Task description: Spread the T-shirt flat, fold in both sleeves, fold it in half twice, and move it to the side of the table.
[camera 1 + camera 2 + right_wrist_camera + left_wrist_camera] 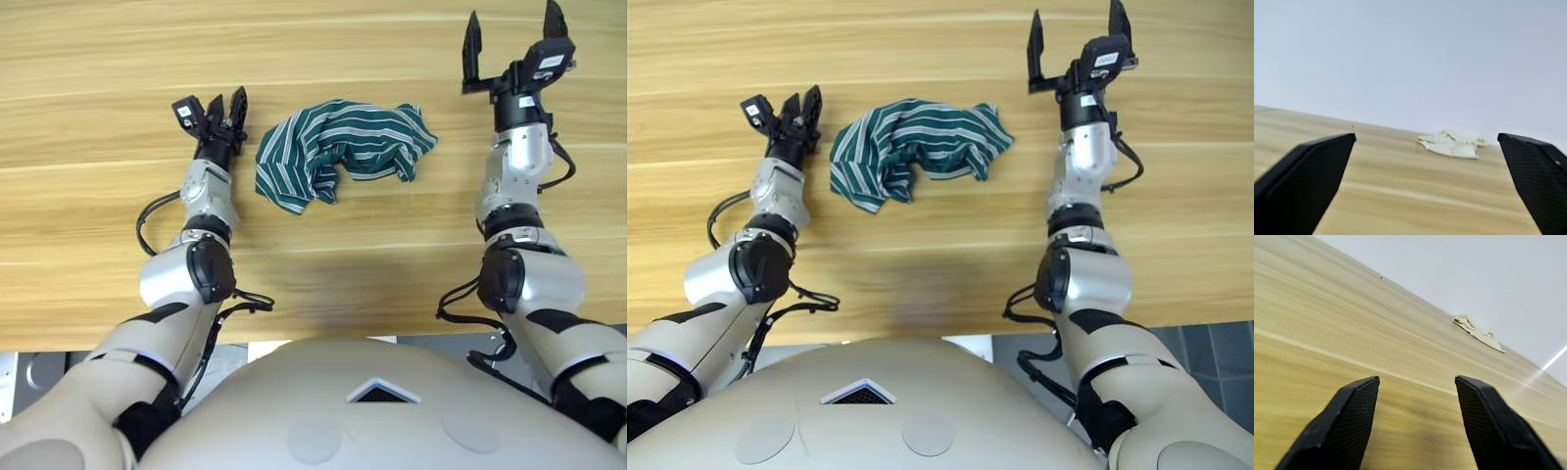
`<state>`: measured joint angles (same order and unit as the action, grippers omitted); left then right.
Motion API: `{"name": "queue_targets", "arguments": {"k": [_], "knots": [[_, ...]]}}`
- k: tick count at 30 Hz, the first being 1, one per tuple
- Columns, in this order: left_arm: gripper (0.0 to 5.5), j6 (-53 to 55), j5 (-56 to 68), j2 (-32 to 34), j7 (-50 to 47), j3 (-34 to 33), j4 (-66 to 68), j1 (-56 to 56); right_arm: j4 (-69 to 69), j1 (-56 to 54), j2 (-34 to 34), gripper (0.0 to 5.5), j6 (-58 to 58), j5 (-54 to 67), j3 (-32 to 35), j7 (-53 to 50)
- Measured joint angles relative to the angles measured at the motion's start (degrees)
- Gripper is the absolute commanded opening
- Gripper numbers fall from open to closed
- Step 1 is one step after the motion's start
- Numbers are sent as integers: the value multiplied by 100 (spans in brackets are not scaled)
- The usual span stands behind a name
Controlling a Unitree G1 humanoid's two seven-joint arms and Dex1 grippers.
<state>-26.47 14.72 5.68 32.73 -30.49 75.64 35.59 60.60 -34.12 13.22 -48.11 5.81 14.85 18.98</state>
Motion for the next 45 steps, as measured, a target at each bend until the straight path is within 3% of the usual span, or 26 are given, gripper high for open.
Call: {"name": "queue_targets", "arguments": {"k": [6, 9, 16, 25, 31, 45], "knots": [[289, -73, 756, 300, 471, -676, -14, -94, 5, -1, -367, 536, 16, -184, -198, -520], [289, -477, 814, 514, 918, -676, -139, -127, -249, 2, -366, 536, -84, -416, -373, -755], [289, -2674, 174, 614, 1920, 458, -1234, -215, -1654, 462, -233, 536, -599, -808, -1016, -567], [289, -3944, -771, 375, 1574, 1893, -2237, -746, -2723, 1084, -64, 536, -713, -1015, -1882, -1], [289, -4308, -1687, 303, 1130, 2821, -2958, -1140, -3361, 1573, -11, 536, -790, -1364, -2481, 266], [289, -3776, -1437, 754, 832, 4128, -3830, -1816, -3441, 1496, -94, 536, -1004, -2096, -3078, -297]]}}
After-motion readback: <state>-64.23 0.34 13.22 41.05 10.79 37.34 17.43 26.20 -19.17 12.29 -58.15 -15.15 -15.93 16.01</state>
